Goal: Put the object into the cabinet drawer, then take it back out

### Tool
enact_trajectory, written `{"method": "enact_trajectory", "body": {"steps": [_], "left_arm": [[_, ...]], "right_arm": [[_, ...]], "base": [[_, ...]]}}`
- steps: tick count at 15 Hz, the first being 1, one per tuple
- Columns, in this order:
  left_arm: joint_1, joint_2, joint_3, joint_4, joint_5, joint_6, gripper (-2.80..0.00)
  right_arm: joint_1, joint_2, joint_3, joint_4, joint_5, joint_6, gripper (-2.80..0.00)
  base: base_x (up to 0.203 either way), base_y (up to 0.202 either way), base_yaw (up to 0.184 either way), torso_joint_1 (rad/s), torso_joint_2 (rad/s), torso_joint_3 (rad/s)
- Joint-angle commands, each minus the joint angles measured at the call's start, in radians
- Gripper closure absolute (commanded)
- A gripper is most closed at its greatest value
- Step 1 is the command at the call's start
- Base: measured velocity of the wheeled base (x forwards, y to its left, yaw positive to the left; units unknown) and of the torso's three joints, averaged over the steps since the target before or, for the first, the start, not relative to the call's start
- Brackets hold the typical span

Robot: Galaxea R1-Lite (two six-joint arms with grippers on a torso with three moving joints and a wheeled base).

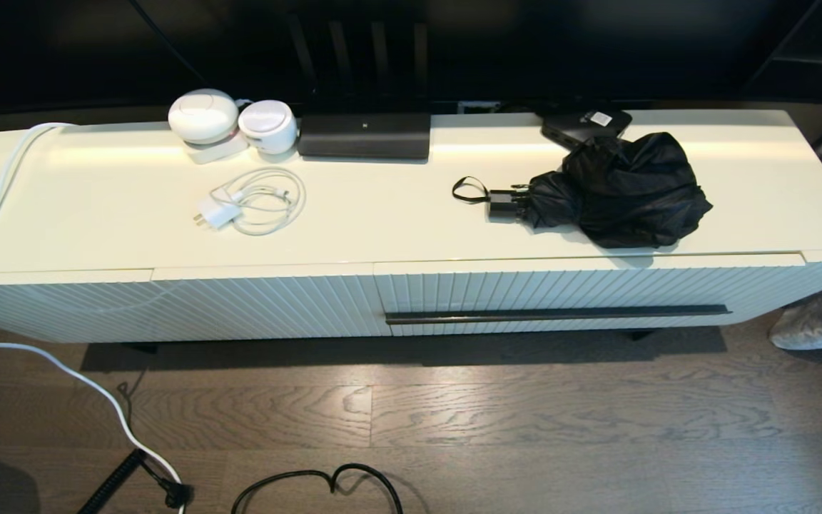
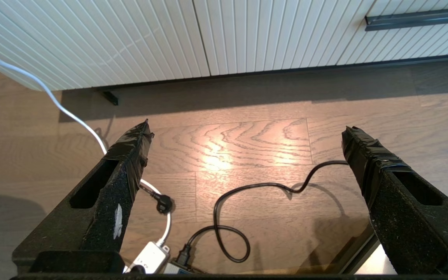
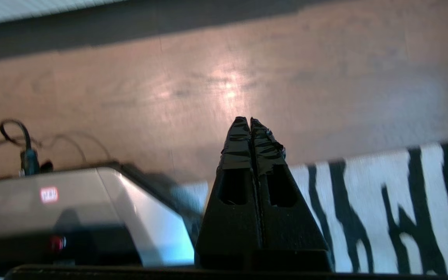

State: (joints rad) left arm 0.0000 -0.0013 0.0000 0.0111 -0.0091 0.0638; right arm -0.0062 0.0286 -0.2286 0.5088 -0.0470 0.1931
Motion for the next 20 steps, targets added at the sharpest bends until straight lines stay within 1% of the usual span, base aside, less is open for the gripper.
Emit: {"method": "enact_trajectory", "body": {"steps": [1, 3, 4, 7, 8, 9, 11, 12, 13, 14, 15, 16, 18, 20], "left_arm": [[0.000, 0.001, 0.000, 0.000, 0.000, 0.001, -2.80], [0.000, 0.001, 0.000, 0.001, 0.000, 0.001, -2.80], [0.000, 0.001, 0.000, 0.000, 0.000, 0.001, -2.80], [0.000, 0.001, 0.000, 0.001, 0.000, 0.001, -2.80], [0.000, 0.001, 0.000, 0.001, 0.000, 0.001, -2.80], [0.000, 0.001, 0.000, 0.000, 0.000, 0.001, -2.80], [0.000, 0.001, 0.000, 0.001, 0.000, 0.001, -2.80], [0.000, 0.001, 0.000, 0.000, 0.000, 0.001, -2.80], [0.000, 0.001, 0.000, 0.001, 0.000, 0.001, -2.80], [0.000, 0.001, 0.000, 0.001, 0.000, 0.001, -2.80], [0.000, 0.001, 0.000, 0.000, 0.000, 0.001, -2.80], [0.000, 0.001, 0.000, 0.000, 0.000, 0.001, -2.80], [0.000, 0.001, 0.000, 0.001, 0.000, 0.001, -2.80], [0.000, 0.001, 0.000, 0.000, 0.000, 0.001, -2.80]], "right_arm": [[0.002, -0.029, 0.063, -0.130, 0.000, -0.001, 0.00], [0.001, -0.029, 0.132, -0.307, 0.003, -0.001, 0.00], [0.001, -0.029, 0.165, -0.375, 0.010, 0.009, 0.00], [0.001, -0.030, 0.192, -0.443, 0.020, 0.021, 0.00], [0.001, -0.029, 0.213, -0.512, 0.019, 0.033, 0.00], [0.001, -0.029, 0.229, -0.538, 0.022, 0.036, 0.00], [0.001, -0.029, 0.229, -0.495, 0.027, 0.051, 0.00], [0.001, -0.028, 0.228, -0.461, 0.026, 0.086, 0.00], [0.002, -0.026, 0.228, -0.464, 0.018, 0.100, 0.00], [0.002, -0.027, 0.229, -0.466, 0.026, 0.077, 0.00], [0.002, -0.028, 0.229, -0.463, 0.035, 0.036, 0.00], [0.002, -0.029, 0.229, -0.462, 0.039, 0.042, 0.00], [0.001, -0.029, 0.229, -0.466, 0.033, 0.096, 0.00], [0.002, -0.029, 0.229, -0.467, 0.030, 0.114, 0.00]], "base": [[0.000, 0.000, 0.000, 0.000, 0.00, 0.000], [0.000, 0.000, 0.000, 0.000, 0.00, 0.000], [0.000, 0.000, 0.000, 0.000, 0.00, 0.000], [0.000, 0.000, 0.000, 0.000, 0.00, 0.000], [0.000, 0.000, 0.000, 0.000, 0.00, 0.000], [0.000, 0.000, 0.000, 0.000, 0.00, 0.000], [0.000, 0.000, 0.000, 0.000, 0.00, 0.000], [0.000, 0.000, 0.000, 0.000, 0.00, 0.000], [0.000, 0.000, 0.000, 0.000, 0.00, 0.000], [0.000, 0.000, 0.000, 0.000, 0.00, 0.000], [0.000, 0.000, 0.000, 0.000, 0.00, 0.000], [0.000, 0.000, 0.000, 0.000, 0.00, 0.000], [0.000, 0.000, 0.000, 0.000, 0.00, 0.000], [0.000, 0.000, 0.000, 0.000, 0.00, 0.000]]}}
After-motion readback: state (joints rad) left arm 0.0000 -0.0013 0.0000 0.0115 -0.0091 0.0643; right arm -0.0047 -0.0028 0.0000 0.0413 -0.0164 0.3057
